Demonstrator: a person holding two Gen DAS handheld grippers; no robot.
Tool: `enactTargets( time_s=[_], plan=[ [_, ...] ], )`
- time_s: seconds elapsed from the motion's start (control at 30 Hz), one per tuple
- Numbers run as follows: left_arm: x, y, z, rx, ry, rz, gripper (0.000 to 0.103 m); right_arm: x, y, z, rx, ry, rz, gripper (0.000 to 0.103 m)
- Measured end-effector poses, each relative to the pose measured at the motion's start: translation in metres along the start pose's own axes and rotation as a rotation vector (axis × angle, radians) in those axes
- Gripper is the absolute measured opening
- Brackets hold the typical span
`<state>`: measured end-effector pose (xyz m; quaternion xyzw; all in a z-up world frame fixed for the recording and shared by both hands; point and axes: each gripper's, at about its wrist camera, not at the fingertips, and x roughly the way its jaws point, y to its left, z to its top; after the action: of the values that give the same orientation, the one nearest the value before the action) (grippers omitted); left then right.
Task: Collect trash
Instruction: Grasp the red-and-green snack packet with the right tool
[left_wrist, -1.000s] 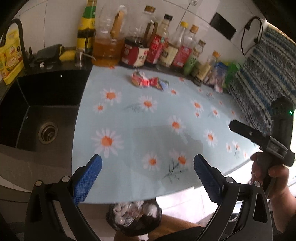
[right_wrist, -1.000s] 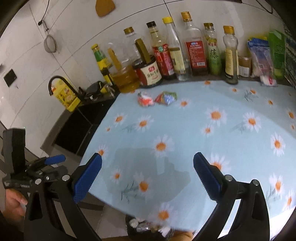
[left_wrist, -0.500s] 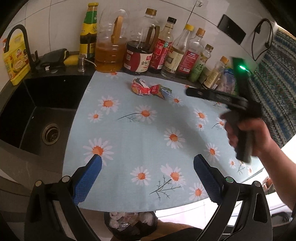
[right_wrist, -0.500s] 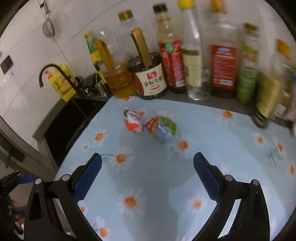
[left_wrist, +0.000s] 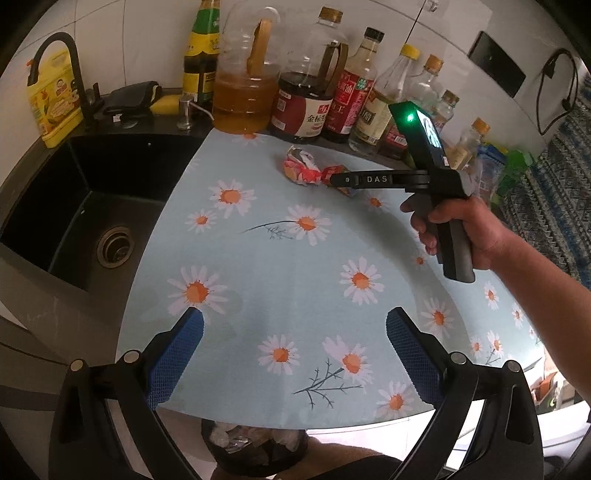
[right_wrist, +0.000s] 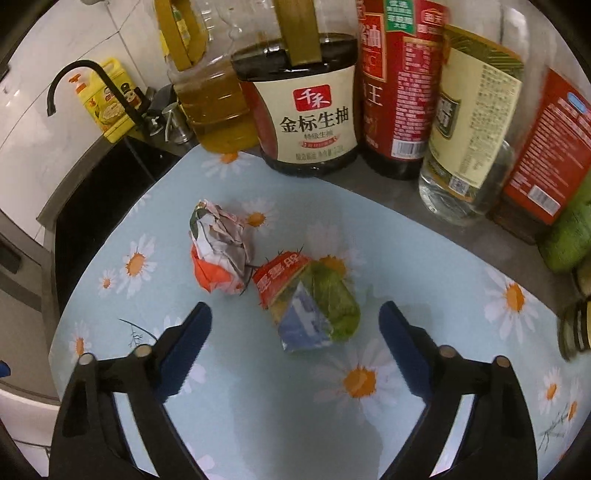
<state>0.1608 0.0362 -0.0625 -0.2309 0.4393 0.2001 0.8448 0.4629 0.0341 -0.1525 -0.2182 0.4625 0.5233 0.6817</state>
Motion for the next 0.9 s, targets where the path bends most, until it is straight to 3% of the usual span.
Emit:
enactTargets(
  time_s=[0.13,0.27,0.6,0.9],
  plan=[
    [0.005,-0.004,0.004,0.014,0.016,-0.001,0.096,0.006,0.002,0.001,-0.032,0.018,-0.01,0.065],
    [0.008,-0.007,0.009,0.024,0.023,0.0,0.096,0.006,0.007,-0.001,-0.054,0.018,-0.019,0.052],
    [0.016,-0.009,0.012,0.038,0.04,-0.001,0.096,-0.008,0.005,-0.013,-0.053,-0.012,-0.008,0.049],
    [0.027,-0.002,0.044,0.058,0.03,-0.028,0.096,-0.061,0.002,-0.05,0.007,-0.092,0.002,0.049]
  ],
)
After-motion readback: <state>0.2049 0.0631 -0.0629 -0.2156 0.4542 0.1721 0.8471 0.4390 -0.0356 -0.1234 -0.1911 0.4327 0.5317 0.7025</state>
